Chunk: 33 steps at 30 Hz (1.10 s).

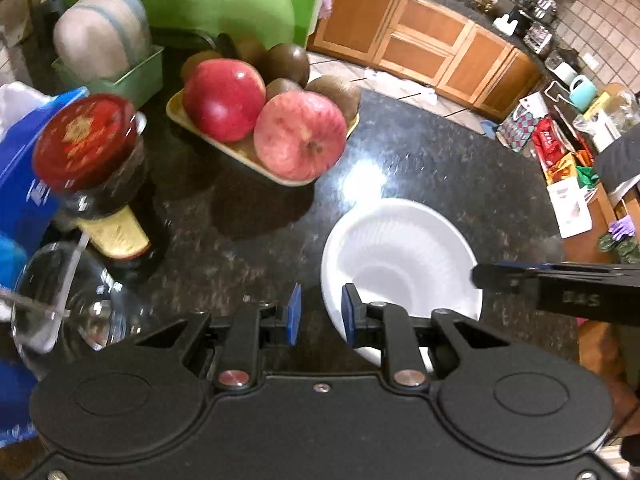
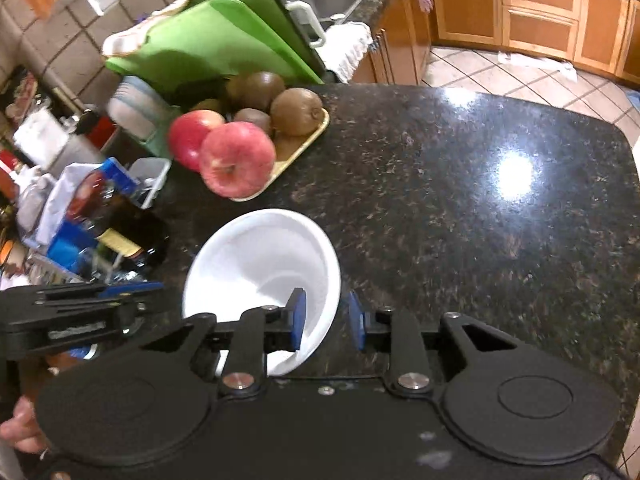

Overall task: Organize plates and bowls
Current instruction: 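Move the left gripper to the last white bowl and grasp its rim, then carry the last white bowl with the left gripper to the nested bowls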

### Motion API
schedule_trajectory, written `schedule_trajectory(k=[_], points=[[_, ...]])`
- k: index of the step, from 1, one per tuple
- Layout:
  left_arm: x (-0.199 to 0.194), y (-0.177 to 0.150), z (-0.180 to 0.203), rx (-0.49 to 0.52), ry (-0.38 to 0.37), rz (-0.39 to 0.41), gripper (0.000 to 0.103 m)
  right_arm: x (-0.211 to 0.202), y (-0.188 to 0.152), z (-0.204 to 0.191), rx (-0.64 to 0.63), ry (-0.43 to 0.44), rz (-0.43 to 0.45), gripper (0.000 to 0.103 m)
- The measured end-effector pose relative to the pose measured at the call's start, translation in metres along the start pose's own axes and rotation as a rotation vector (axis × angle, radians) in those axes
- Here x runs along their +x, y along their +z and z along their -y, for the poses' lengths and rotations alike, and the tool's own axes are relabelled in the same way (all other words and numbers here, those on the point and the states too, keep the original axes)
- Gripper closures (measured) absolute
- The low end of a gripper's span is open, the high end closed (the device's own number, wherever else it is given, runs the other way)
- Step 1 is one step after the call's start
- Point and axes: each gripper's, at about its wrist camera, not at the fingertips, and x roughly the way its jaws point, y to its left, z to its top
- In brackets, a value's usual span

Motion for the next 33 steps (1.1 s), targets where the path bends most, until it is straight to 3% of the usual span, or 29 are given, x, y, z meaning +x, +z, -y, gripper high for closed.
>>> schedule_trajectory(k=[4,12,17,25,33], points=[[0.008,0.007,0.001,0.017,0.023,-0.002,0.073,0.015,0.003,0.004,0.019,0.000,-0.015,0.077],[0.035,0.009,0.001,-0.007,-0.035,-0.083,0.073,0.025,-0.003,0.000,-0.003,-0.012,-0.038,0.088],[0.038,0.006,0.008,-0.006,-0.065,-0.109,0.079,0.023,-0.007,-0.006,-0.006,-0.023,-0.040,0.092],[0.004,0.000,0.012,0.023,-0.075,-0.081,0.079,-0.017,-0.016,-0.017,0.011,-0.001,-0.010,0.092],[-0.055,-0.020,0.025,0.074,-0.121,-0.048,0.079,-0.096,-0.054,-0.043,0.005,-0.025,0.071,0.091]])
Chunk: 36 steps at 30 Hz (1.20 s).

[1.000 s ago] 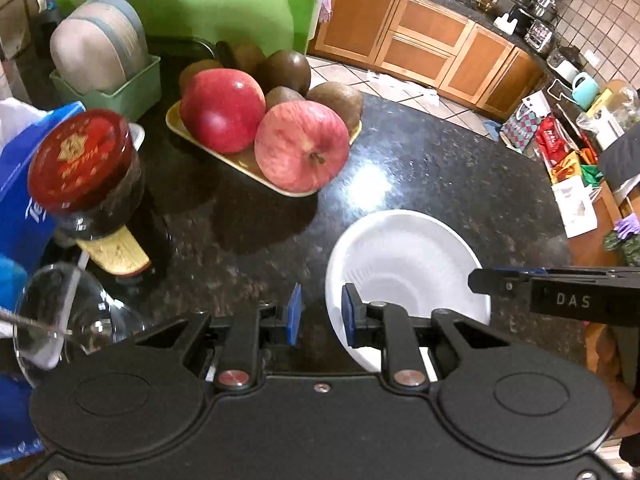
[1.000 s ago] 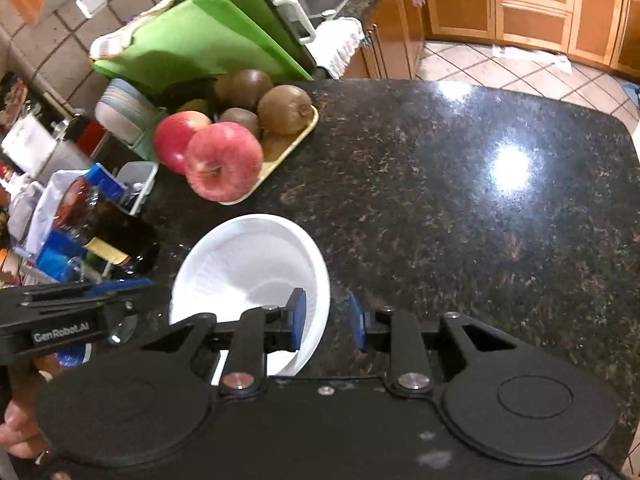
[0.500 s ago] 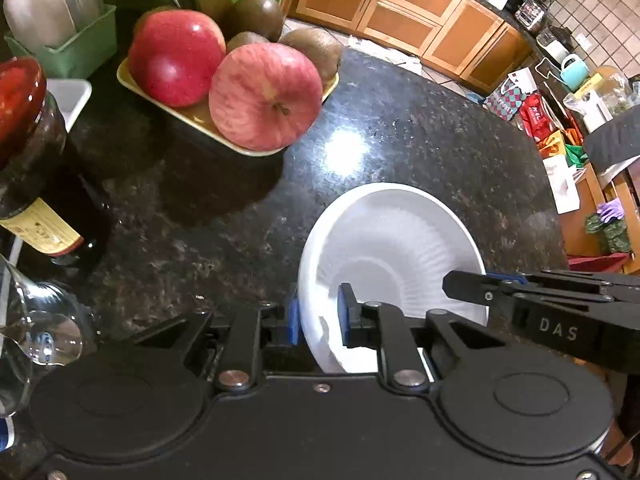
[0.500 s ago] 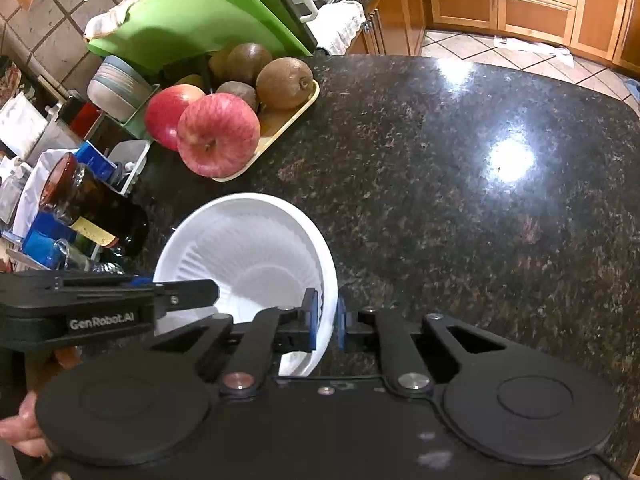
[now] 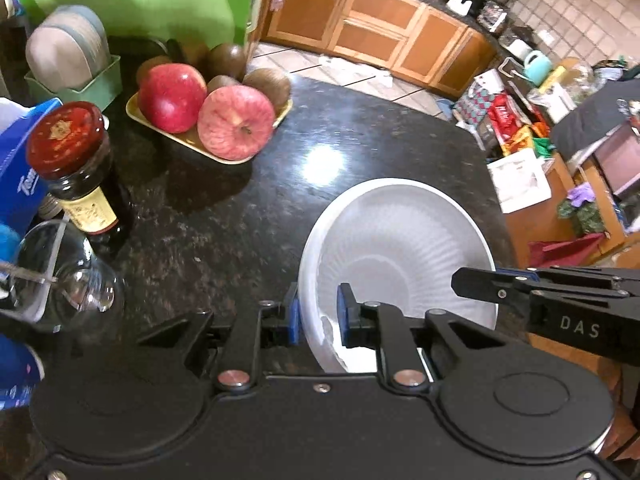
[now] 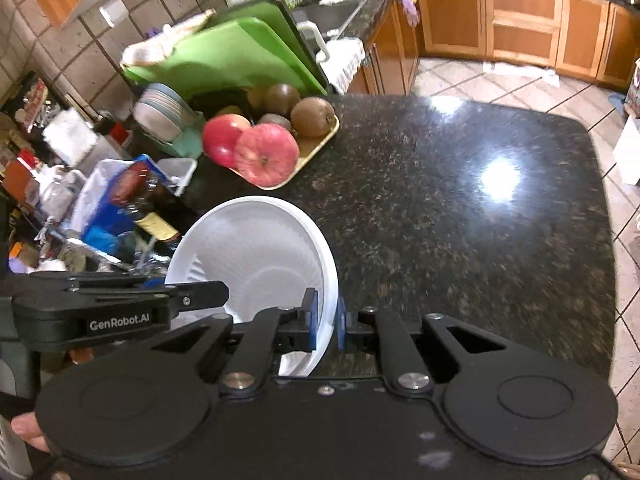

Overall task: Organize plates and bowls
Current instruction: 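Carry the last white bowl with the left gripper to the nested bowls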

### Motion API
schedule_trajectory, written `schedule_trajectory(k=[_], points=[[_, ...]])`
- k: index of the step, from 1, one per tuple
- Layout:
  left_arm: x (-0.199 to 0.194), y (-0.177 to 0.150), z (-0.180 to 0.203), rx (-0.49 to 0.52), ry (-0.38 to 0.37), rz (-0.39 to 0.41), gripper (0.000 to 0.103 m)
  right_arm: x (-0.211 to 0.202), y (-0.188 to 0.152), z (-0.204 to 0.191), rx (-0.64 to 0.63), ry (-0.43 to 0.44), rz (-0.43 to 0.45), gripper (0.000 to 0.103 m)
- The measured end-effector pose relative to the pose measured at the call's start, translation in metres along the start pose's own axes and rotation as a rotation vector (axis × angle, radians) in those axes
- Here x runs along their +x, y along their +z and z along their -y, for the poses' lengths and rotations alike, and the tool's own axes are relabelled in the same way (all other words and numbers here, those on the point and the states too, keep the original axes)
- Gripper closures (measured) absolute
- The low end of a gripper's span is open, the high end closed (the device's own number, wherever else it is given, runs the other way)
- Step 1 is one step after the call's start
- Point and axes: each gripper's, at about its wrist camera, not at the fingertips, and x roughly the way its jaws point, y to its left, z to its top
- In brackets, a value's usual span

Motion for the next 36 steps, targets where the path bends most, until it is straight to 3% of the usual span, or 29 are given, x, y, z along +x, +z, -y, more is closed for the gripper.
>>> schedule_trajectory(k=[10,23,36], points=[[-0.049,-0.049,0.033,0.118,-0.051,0.017,0.079,-0.087,-0.078,-0.020,0.027,-0.034,0.084,0.090],[-0.065,-0.121,0.083,0.293,-0.073,-0.051,0.079,-0.139,-0.198,-0.016,0.120,-0.130,0.102,0.089],[-0.046,-0.164,0.106,0.265,-0.051,-0.153,0.079,-0.137,-0.232,0.021,0.119,-0.064,-0.015,0.088]])
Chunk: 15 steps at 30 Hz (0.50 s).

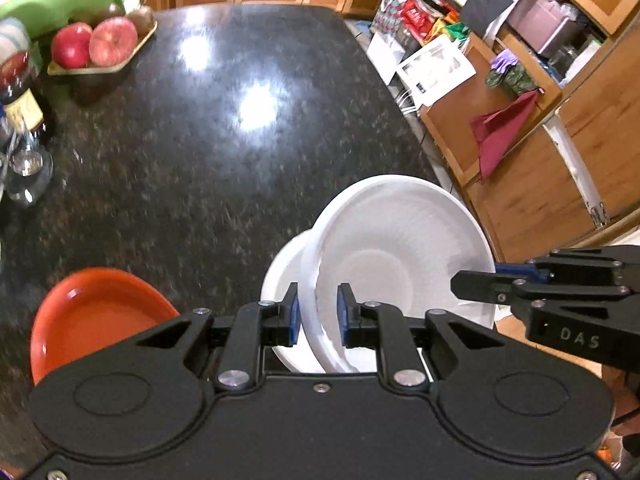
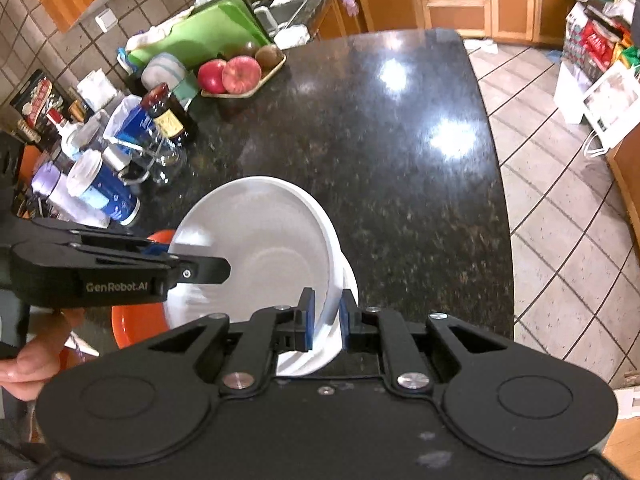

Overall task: Organize plates and bowls
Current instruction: 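Carry the last white bowl with the left gripper to the nested bowls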

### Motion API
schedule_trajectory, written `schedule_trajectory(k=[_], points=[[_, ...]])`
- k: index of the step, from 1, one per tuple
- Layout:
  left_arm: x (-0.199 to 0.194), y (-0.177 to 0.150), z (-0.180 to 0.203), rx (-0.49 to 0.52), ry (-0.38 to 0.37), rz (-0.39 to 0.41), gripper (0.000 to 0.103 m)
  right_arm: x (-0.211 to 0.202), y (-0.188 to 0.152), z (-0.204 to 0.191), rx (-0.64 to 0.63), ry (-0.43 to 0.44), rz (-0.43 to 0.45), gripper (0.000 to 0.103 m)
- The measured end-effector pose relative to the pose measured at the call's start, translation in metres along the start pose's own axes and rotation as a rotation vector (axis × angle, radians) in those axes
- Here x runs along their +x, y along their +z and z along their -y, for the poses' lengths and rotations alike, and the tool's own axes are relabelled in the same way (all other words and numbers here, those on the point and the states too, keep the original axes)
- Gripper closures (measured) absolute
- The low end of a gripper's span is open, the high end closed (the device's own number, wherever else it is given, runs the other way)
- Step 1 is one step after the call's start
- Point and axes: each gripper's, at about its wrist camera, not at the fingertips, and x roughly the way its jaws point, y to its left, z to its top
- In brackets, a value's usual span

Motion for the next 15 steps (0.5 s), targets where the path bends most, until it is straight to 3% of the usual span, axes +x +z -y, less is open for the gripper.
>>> schedule_trajectory(k=[7,15], points=[[0.017,-0.011,0.002,-0.054,0.036,-0.038,0.079,0.015,0.000,0.006,-0.052,0.037,-0.054,0.088],[0.017,-0.016,0.002,-0.073,0.057,-0.022,0.079,0.029,0.005,0.013,-0.080,0.043,-0.084,0.088]])
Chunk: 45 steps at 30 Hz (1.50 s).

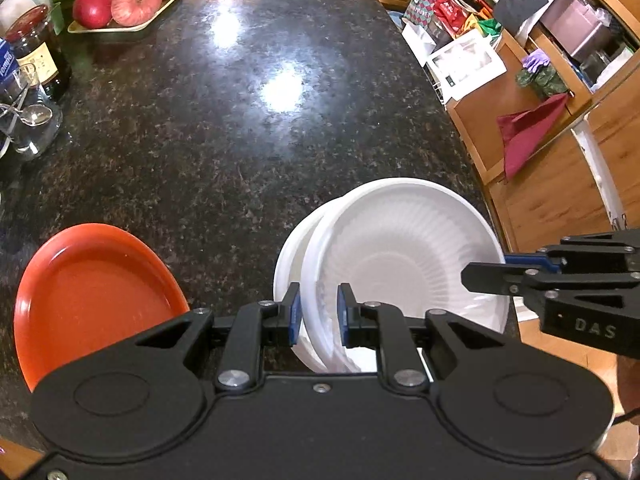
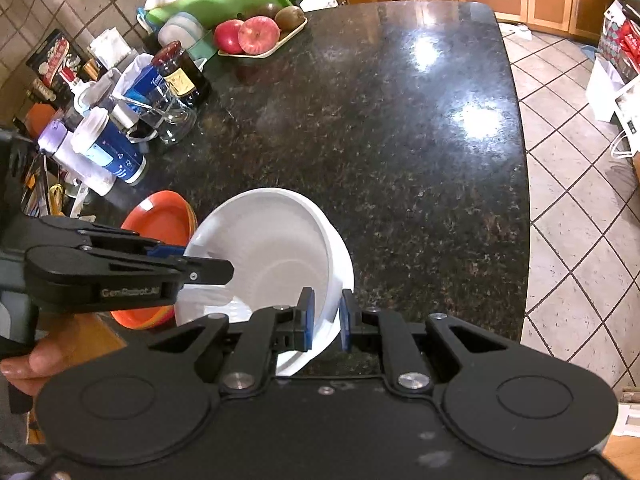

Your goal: Organize plates and bowls

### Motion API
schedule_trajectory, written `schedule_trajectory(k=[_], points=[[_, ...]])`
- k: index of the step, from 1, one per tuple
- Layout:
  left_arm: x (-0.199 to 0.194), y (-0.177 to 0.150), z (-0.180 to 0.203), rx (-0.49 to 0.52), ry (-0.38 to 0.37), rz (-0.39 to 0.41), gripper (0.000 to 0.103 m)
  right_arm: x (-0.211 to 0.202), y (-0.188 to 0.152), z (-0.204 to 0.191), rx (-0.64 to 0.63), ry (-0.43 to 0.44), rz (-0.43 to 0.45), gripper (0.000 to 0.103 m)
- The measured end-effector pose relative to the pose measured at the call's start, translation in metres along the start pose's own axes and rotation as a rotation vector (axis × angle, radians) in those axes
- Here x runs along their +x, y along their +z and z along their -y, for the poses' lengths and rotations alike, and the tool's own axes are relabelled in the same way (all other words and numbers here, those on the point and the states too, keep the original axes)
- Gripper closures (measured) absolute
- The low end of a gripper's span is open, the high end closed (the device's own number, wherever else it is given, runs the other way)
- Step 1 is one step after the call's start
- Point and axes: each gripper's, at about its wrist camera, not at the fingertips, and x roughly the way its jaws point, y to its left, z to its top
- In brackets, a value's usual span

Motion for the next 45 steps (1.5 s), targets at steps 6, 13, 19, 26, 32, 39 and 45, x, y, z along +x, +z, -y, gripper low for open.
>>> schedule_trajectory(k=[6,13,19,26,32,39,45], points=[[-0.007,0.003,-0.003,0.014,0.049,0.054,0.079,0.009,0.005,0.002,-0.004,0.007,-0.011,0.083],[0.001,0.008,-0.014,0.004,0.079,0.047,0.079,0.012,0.011,0.002,-0.007,-0.006,0.001,0.082],[0.006,0.009,-0.018,0.001,0.067,0.044,0.078,0.014,0.012,0.006,-0.001,-0.020,0.014,0.082],[0.006,0.009,-0.017,0.001,0.083,0.056,0.077,0.011,0.011,0.009,0.006,-0.023,0.025,0.082],[-0.001,0.008,-0.014,-0.002,0.111,0.084,0.077,0.004,0.010,0.011,0.008,-0.009,0.050,0.082],[-0.009,0.004,-0.008,-0.002,0.158,0.122,0.077,-0.009,0.006,0.008,-0.025,-0.002,0.087,0.082],[-0.019,-0.003,-0.009,-0.037,0.176,0.155,0.071,-0.016,0.003,0.006,-0.052,0.022,0.100,0.076]])
